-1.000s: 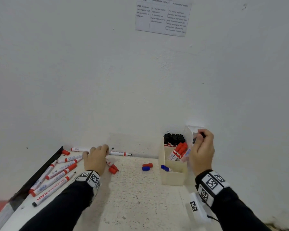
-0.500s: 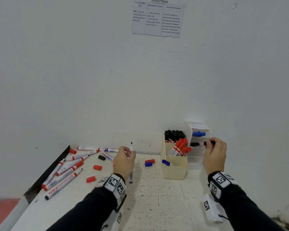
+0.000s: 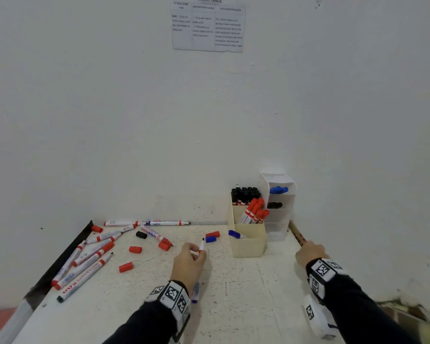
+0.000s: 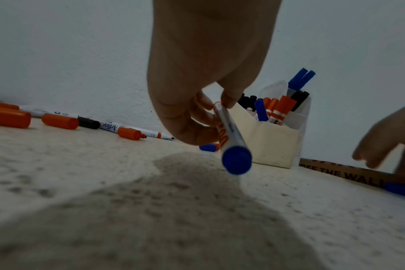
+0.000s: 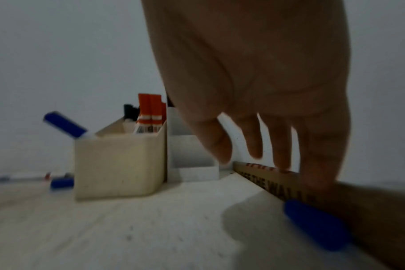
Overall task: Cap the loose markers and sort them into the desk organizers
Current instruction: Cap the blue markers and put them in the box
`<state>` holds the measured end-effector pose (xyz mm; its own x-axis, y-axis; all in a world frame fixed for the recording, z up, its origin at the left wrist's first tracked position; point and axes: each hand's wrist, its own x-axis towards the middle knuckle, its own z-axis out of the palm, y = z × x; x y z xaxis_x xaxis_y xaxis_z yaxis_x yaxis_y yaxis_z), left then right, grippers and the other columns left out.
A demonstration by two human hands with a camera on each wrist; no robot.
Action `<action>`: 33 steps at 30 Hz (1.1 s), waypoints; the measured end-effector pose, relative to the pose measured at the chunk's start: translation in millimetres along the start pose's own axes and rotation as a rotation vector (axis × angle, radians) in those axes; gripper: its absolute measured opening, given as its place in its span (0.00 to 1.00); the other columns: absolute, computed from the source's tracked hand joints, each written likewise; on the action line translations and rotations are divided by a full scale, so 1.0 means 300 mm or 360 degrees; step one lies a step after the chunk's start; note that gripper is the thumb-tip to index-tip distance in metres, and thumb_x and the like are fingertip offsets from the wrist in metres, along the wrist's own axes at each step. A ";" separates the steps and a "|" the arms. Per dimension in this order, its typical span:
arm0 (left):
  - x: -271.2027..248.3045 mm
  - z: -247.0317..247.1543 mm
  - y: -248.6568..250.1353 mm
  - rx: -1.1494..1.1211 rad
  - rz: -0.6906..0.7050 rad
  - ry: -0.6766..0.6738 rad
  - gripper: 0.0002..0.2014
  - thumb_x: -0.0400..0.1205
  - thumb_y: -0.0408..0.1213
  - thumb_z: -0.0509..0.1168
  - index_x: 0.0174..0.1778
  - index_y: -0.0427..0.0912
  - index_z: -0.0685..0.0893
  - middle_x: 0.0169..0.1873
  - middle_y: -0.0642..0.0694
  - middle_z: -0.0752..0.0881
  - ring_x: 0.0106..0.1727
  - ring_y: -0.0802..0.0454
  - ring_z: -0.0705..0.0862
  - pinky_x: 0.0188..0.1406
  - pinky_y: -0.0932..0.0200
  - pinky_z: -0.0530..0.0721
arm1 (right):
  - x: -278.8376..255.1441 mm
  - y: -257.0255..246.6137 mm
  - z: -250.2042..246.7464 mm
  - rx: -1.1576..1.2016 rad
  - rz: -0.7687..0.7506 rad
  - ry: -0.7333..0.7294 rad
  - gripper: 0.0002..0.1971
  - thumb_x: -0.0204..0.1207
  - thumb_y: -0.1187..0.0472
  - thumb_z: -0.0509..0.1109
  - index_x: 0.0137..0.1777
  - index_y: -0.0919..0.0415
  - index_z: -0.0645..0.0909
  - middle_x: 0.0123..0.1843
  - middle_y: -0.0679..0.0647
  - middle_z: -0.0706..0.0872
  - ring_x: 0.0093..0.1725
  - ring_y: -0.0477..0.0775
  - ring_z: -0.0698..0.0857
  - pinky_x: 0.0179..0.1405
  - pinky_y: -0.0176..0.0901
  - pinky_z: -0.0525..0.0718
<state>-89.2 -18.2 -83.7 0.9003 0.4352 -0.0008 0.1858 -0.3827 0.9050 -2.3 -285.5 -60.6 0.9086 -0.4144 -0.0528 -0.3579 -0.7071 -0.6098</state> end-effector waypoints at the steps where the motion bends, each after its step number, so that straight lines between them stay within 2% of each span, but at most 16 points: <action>1: -0.008 0.006 -0.002 -0.0005 -0.0008 -0.0002 0.07 0.82 0.41 0.62 0.51 0.43 0.76 0.33 0.49 0.82 0.33 0.56 0.79 0.31 0.67 0.77 | -0.019 0.024 0.003 -0.0103 -0.0041 -0.0035 0.19 0.84 0.63 0.52 0.73 0.66 0.68 0.71 0.60 0.74 0.69 0.59 0.76 0.70 0.46 0.73; 3: -0.024 0.023 -0.005 -0.0019 -0.0033 -0.0003 0.07 0.82 0.41 0.63 0.51 0.42 0.76 0.33 0.49 0.81 0.34 0.55 0.78 0.33 0.66 0.77 | -0.050 0.057 -0.004 -0.0343 -0.0117 -0.0140 0.19 0.85 0.64 0.49 0.74 0.66 0.66 0.73 0.58 0.73 0.72 0.55 0.73 0.71 0.41 0.70; 7: -0.056 0.048 -0.006 -0.0005 -0.0059 -0.0067 0.07 0.82 0.42 0.62 0.51 0.43 0.76 0.37 0.48 0.83 0.36 0.54 0.79 0.31 0.67 0.76 | -0.092 0.115 -0.002 -0.0542 -0.0231 -0.0266 0.18 0.85 0.64 0.50 0.70 0.66 0.71 0.71 0.58 0.76 0.71 0.56 0.76 0.71 0.41 0.73; 11: -0.081 0.059 0.001 0.0005 0.0000 -0.0106 0.06 0.83 0.42 0.61 0.52 0.45 0.75 0.36 0.49 0.81 0.36 0.54 0.79 0.34 0.65 0.77 | -0.119 0.117 0.002 -0.0640 -0.0268 -0.0223 0.17 0.83 0.65 0.54 0.70 0.66 0.71 0.70 0.61 0.76 0.69 0.56 0.77 0.65 0.40 0.76; 14: -0.087 0.064 0.010 0.0057 0.0077 -0.0164 0.07 0.84 0.41 0.58 0.55 0.45 0.75 0.41 0.48 0.82 0.40 0.54 0.79 0.39 0.62 0.79 | -0.142 0.076 -0.002 -0.0381 -0.0369 -0.0300 0.14 0.78 0.68 0.60 0.63 0.63 0.75 0.65 0.58 0.78 0.63 0.54 0.79 0.60 0.37 0.75; 16: -0.093 0.060 0.018 0.0118 0.0140 -0.0225 0.07 0.85 0.40 0.57 0.57 0.45 0.75 0.43 0.49 0.81 0.40 0.57 0.78 0.34 0.68 0.75 | -0.151 0.038 0.012 -0.0025 -0.0464 -0.0376 0.13 0.72 0.70 0.67 0.57 0.62 0.78 0.59 0.58 0.80 0.54 0.53 0.79 0.51 0.36 0.76; 18: -0.102 0.053 0.025 0.0133 0.0199 -0.0306 0.07 0.85 0.36 0.57 0.57 0.46 0.76 0.42 0.50 0.79 0.38 0.58 0.76 0.32 0.70 0.73 | -0.176 -0.009 0.026 0.0241 -0.0619 -0.0473 0.12 0.69 0.71 0.71 0.51 0.58 0.78 0.49 0.53 0.81 0.49 0.51 0.79 0.43 0.30 0.74; 20: -0.111 0.042 0.029 0.0144 0.0260 -0.0382 0.08 0.83 0.31 0.58 0.55 0.47 0.76 0.41 0.50 0.78 0.39 0.58 0.76 0.34 0.71 0.73 | -0.219 -0.059 0.031 0.0386 -0.0812 -0.0615 0.13 0.70 0.72 0.70 0.49 0.56 0.78 0.45 0.47 0.81 0.45 0.46 0.80 0.37 0.23 0.74; 22: -0.117 0.033 0.026 0.0214 0.0334 -0.0411 0.10 0.81 0.31 0.60 0.54 0.50 0.77 0.43 0.49 0.78 0.40 0.59 0.75 0.35 0.72 0.71 | -0.259 -0.098 0.042 0.0384 -0.1018 -0.0729 0.14 0.72 0.72 0.67 0.51 0.53 0.80 0.47 0.45 0.81 0.42 0.38 0.79 0.38 0.21 0.76; 26: -0.124 0.013 0.005 0.0315 0.0448 -0.0422 0.13 0.81 0.33 0.62 0.59 0.51 0.80 0.46 0.52 0.78 0.43 0.62 0.74 0.37 0.74 0.70 | -0.295 -0.130 0.082 0.0257 -0.1220 -0.0782 0.14 0.76 0.68 0.66 0.58 0.54 0.83 0.54 0.44 0.79 0.53 0.42 0.79 0.48 0.20 0.75; 28: -0.126 -0.001 -0.006 0.0326 0.0480 -0.0415 0.13 0.81 0.33 0.62 0.59 0.52 0.80 0.47 0.54 0.78 0.45 0.63 0.74 0.40 0.76 0.70 | -0.303 -0.134 0.093 0.0280 -0.1222 -0.0768 0.14 0.76 0.70 0.66 0.57 0.57 0.84 0.53 0.46 0.81 0.53 0.41 0.80 0.48 0.18 0.74; 31: -0.125 -0.024 -0.016 0.0318 0.0487 -0.0385 0.13 0.81 0.33 0.63 0.58 0.52 0.81 0.48 0.52 0.80 0.47 0.60 0.75 0.42 0.76 0.70 | -0.308 -0.137 0.101 0.0303 -0.1214 -0.0792 0.12 0.74 0.73 0.66 0.53 0.59 0.85 0.50 0.48 0.82 0.47 0.36 0.79 0.46 0.17 0.75; 33: -0.124 -0.033 -0.018 0.0346 0.0497 -0.0434 0.13 0.82 0.33 0.62 0.59 0.51 0.81 0.49 0.53 0.80 0.49 0.58 0.76 0.48 0.71 0.74 | -0.315 -0.141 0.110 0.0311 -0.1262 -0.0825 0.13 0.74 0.73 0.66 0.50 0.55 0.85 0.48 0.46 0.81 0.47 0.35 0.79 0.48 0.17 0.74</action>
<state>-127.7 -24.1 -84.4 0.9914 0.0533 0.1193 -0.0584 -0.6358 0.7697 -66.0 -197.6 -55.9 0.8696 0.4797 0.1170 0.4000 -0.5453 -0.7367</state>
